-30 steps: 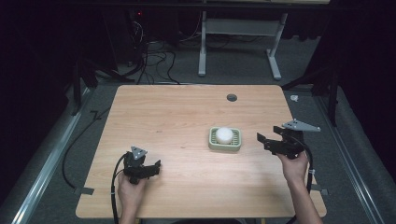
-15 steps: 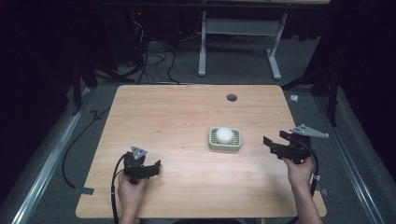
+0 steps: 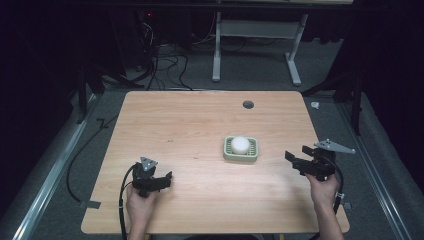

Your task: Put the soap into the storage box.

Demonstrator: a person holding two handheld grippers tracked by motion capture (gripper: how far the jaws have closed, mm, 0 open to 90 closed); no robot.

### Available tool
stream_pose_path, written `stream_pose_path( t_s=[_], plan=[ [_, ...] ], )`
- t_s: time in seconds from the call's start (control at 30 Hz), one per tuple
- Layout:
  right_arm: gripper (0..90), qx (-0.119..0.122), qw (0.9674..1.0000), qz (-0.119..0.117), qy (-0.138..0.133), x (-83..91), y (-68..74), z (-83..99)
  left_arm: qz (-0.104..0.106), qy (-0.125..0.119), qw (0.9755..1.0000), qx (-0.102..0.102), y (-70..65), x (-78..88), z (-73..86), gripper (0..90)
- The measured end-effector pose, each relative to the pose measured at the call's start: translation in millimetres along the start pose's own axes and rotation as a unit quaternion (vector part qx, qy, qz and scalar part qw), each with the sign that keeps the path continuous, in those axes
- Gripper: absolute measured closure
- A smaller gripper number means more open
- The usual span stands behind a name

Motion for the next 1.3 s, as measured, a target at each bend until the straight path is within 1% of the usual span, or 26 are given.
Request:
stream_pose_path(
  t_s=[0.23, 0.47, 0.7, 0.73, 0.8, 0.87, 1.1, 1.17, 1.3],
  plan=[
    [23.4, -0.009, 0.9999, -0.003, 0.009, -2.3, -0.5, 10.4, 0.0, 0.0, 1.0, 0.0, 0.0, 0.0, 0.0, 15.6],
    [23.4, -0.009, 0.9998, -0.002, 0.017, -6.0, -0.8, 18.6, 0.0, 0.0, 1.0, 0.0, 0.0, 0.0, 0.0, 15.6],
    [23.4, -0.016, 0.9995, -0.002, 0.027, -11.3, 1.3, 27.1, 0.0, 0.0, 1.0, 0.0, 0.0, 0.0, 0.0, 15.7],
    [23.4, -0.012, 0.9995, -0.002, 0.028, -12.9, 1.6, 28.8, 0.0, 0.0, 1.0, 0.0, 0.0, 0.0, 0.0, 15.6],
    [23.4, -0.015, 0.9994, -0.002, 0.03, -14.1, 2.5, 30.5, 0.0, 0.0, 1.0, 0.0, 0.0, 0.0, 0.0, 15.6],
    [23.4, -0.012, 0.9995, -0.003, 0.03, -14.9, 2.4, 31.2, 0.0, 0.0, 1.0, 0.0, 0.0, 0.0, 0.0, 15.6],
    [23.4, -0.016, 0.999, 0.002, 0.041, -20.4, 5.7, 38.0, 0.0, 0.0, 1.0, 0.0, 0.0, 0.0, 0.0, 15.6],
    [23.4, -0.009, 0.999, 0.004, 0.043, -22.9, 6.1, 40.0, 0.0, 0.0, 1.0, 0.0, 0.0, 0.0, 0.0, 15.6],
    [23.4, -0.009, 0.9988, 0.007, 0.048, -25.1, 7.4, 42.2, 0.0, 0.0, 1.0, 0.0, 0.0, 0.0, 0.0, 15.6]
  ],
)
Point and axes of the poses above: each handheld gripper's, and its own axes: x roughly backward along the jaws, z roughly out of its underside, y roughly to its left, the point moved 5 cm from there along -x, roughly forward along the jaws, and after that the axes turned 1 degree about -z, right-handed, at the moved point
